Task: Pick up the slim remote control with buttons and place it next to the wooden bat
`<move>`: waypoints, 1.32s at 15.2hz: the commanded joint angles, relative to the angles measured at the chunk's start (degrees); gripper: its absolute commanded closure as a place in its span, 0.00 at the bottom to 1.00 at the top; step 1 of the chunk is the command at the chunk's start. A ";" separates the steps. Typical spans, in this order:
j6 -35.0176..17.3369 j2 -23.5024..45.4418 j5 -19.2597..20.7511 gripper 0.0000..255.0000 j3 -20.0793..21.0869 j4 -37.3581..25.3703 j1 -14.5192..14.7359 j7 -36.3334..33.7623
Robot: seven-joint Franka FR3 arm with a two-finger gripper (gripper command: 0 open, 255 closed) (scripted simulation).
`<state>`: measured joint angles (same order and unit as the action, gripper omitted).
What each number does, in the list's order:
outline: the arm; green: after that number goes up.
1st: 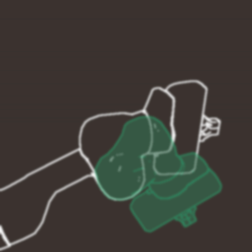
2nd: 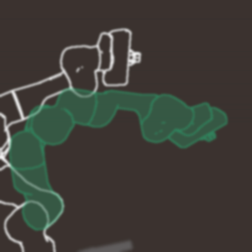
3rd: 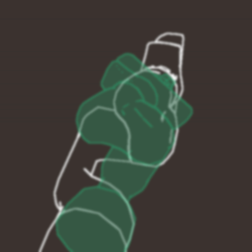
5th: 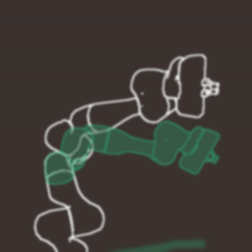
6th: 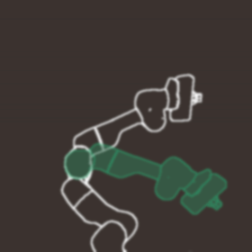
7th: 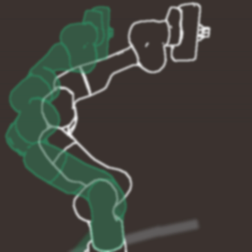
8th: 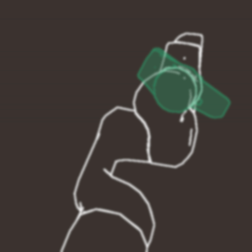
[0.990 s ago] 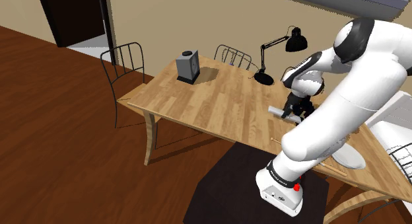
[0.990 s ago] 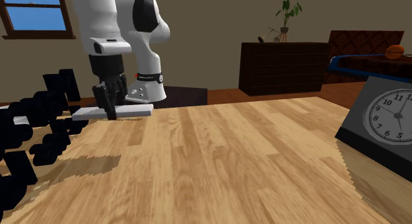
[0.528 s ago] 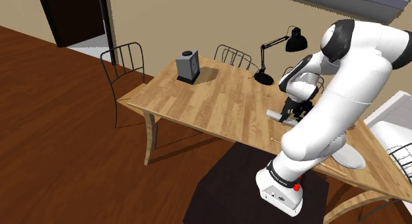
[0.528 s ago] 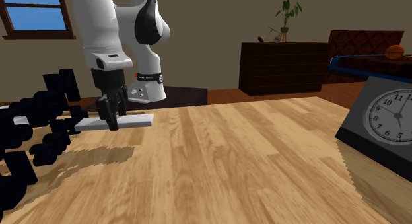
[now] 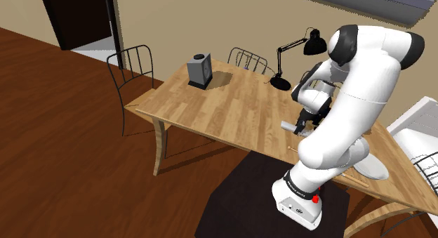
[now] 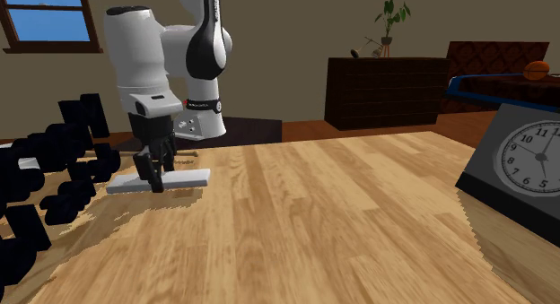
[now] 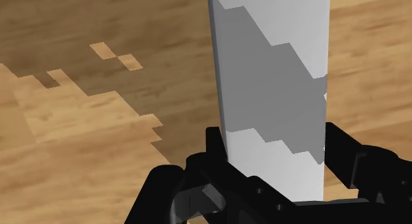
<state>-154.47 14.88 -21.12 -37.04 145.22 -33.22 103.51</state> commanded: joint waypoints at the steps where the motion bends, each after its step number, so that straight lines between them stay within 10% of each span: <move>1: -0.16 0.25 -0.40 1.00 0.26 -0.07 -0.21 0.29; 6: -0.16 0.25 -0.40 1.00 0.26 -0.07 -0.21 0.29; 7: -0.16 0.24 -0.39 0.00 0.26 -0.06 -0.21 0.29; 12: -0.16 0.24 -0.39 0.00 0.26 -0.06 -0.21 0.29; 16: 6.09 -9.21 13.49 0.00 -7.93 0.54 5.54 -9.65; 20: 6.08 -9.24 13.57 0.00 -7.66 0.54 5.26 -9.70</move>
<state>-148.52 5.80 -7.84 -44.60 145.75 -28.00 94.00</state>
